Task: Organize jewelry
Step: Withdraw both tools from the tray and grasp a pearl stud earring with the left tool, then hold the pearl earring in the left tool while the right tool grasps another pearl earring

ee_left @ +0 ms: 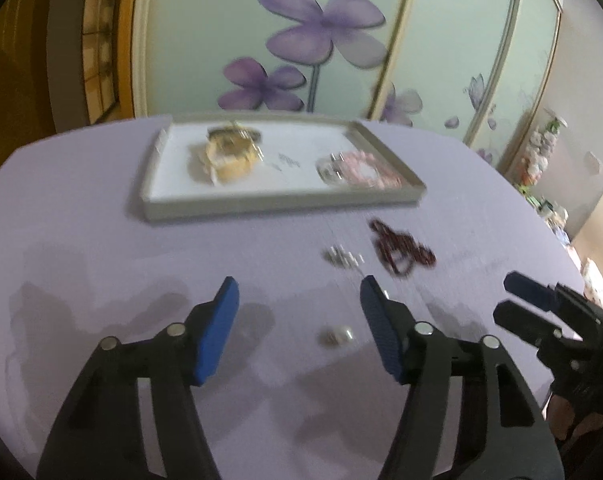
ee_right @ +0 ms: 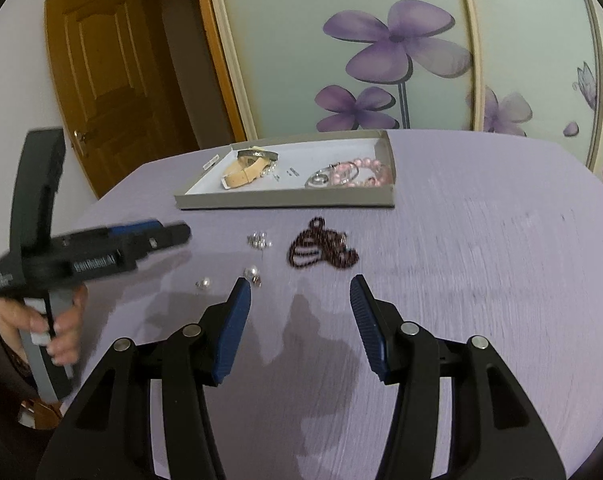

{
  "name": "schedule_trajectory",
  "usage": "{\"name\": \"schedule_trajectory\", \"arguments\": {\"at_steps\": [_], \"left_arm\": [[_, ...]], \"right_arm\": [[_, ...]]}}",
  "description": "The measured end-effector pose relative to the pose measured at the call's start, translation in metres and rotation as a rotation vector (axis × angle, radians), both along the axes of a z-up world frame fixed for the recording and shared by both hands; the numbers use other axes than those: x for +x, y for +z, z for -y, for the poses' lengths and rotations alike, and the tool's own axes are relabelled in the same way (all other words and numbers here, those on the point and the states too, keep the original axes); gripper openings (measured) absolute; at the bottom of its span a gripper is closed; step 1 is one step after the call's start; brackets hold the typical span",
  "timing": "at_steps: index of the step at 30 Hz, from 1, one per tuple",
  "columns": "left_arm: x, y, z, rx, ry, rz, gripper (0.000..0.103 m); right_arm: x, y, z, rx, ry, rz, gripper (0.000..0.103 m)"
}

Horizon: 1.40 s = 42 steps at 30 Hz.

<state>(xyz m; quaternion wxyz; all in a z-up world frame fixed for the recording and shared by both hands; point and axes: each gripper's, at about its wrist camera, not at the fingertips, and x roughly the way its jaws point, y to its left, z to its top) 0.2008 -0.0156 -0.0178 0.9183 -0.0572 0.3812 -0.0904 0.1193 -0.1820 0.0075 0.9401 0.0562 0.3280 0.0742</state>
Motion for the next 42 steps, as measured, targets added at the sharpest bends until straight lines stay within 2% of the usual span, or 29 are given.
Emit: {"name": "schedule_trajectory", "arguments": {"at_steps": [9, 16, 19, 23, 31, 37, 39, 42], "left_arm": [[-0.009, -0.013, 0.027, 0.035, -0.027, -0.033, 0.052], [0.002, -0.024, 0.041, 0.076, -0.036, -0.106, 0.035], [0.003, -0.025, 0.043, 0.094, -0.019, -0.105, 0.030], [0.003, -0.025, 0.045, 0.121, -0.007, -0.106, 0.016], [0.005, -0.023, 0.036, 0.112, 0.017, -0.102, 0.016], [0.012, -0.006, 0.004, 0.092, 0.086, -0.062, 0.016], [0.013, 0.002, -0.007, 0.083, 0.103, -0.042, 0.016], [0.016, 0.015, -0.023, 0.072, 0.129, -0.011, 0.016]], "right_arm": [[-0.020, -0.008, 0.006, 0.032, -0.017, 0.000, 0.055], [-0.025, -0.007, 0.010, 0.041, -0.025, 0.009, 0.056], [-0.026, -0.006, 0.011, 0.042, -0.025, 0.013, 0.056], [-0.027, -0.005, 0.011, 0.045, -0.027, 0.016, 0.059], [-0.024, -0.003, 0.005, 0.043, 0.002, 0.016, 0.059], [-0.009, -0.003, -0.012, 0.018, 0.048, -0.001, 0.059], [0.000, -0.004, -0.020, 0.000, 0.064, -0.020, 0.058], [0.013, -0.007, -0.031, -0.031, 0.084, -0.050, 0.050]]}}
